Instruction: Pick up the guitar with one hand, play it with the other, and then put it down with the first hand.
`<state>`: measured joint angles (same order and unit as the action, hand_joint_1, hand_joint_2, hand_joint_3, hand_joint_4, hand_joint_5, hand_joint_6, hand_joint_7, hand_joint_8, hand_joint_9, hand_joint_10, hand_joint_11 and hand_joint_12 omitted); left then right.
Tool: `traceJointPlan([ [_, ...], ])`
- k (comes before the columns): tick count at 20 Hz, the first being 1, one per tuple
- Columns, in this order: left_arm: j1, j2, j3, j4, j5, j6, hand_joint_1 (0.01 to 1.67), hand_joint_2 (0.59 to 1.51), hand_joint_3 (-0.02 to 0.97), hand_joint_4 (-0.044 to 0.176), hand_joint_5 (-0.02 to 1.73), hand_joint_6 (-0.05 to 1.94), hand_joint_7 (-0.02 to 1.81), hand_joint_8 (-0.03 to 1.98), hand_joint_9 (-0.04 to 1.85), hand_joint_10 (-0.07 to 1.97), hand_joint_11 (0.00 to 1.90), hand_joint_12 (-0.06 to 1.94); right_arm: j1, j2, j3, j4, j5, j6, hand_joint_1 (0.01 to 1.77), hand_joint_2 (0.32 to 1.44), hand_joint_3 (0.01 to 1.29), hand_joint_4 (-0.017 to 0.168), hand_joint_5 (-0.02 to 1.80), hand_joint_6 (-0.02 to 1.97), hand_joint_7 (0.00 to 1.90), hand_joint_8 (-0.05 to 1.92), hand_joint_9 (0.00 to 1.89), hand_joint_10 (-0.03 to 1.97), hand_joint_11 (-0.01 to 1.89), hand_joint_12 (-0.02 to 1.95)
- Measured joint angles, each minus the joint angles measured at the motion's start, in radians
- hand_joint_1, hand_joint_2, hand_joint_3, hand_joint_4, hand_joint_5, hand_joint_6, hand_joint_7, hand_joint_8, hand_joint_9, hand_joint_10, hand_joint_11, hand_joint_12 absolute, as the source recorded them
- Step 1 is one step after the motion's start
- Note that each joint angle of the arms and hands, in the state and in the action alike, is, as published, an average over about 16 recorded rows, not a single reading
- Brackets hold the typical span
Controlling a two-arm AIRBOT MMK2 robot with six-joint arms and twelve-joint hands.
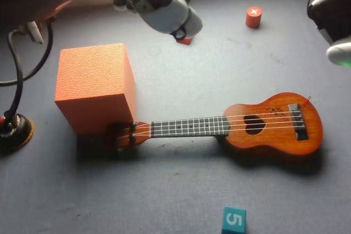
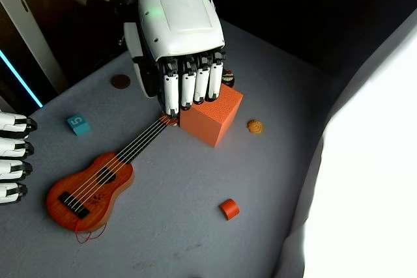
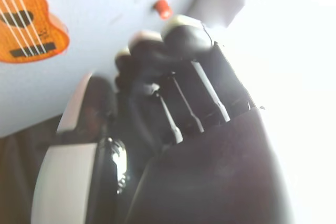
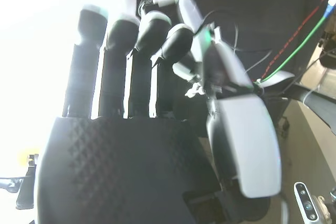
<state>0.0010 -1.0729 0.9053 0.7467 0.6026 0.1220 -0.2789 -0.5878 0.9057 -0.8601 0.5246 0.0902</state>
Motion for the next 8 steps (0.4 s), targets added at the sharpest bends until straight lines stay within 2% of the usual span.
traceJointPlan([
  [2, -0.023, 0.004, -0.005, -0.040, 0.015, 0.054, 0.67, 1.307, -0.005, 0.005, 0.79, 1.77, 0.97, 1.78, 1.06, 1.81, 1.04, 1.88, 0.000, 0.001, -0.001, 0.000, 0.000, -0.001, 0.71, 1.32, 0.03, 0.010, 0.67, 1.70, 0.83, 1.71, 0.74, 1.89, 0.66, 1.91],
  [4, -0.038, 0.006, -0.008, -0.063, 0.023, 0.090, 0.61, 1.311, -0.005, 0.006, 0.82, 1.81, 0.99, 1.84, 1.08, 1.87, 1.09, 1.90, 0.000, 0.002, -0.002, 0.000, 0.001, -0.001, 0.68, 1.30, 0.03, 0.012, 0.70, 1.69, 0.87, 1.74, 0.78, 1.90, 0.68, 1.91],
  [8, -0.058, 0.008, -0.013, -0.090, 0.042, 0.129, 0.54, 1.318, -0.005, 0.000, 0.86, 1.88, 1.01, 1.91, 1.13, 1.91, 1.18, 1.91, 0.000, 0.003, -0.003, 0.000, 0.001, -0.002, 0.69, 1.29, 0.04, 0.017, 0.74, 1.72, 0.93, 1.80, 0.84, 1.91, 0.69, 1.91],
])
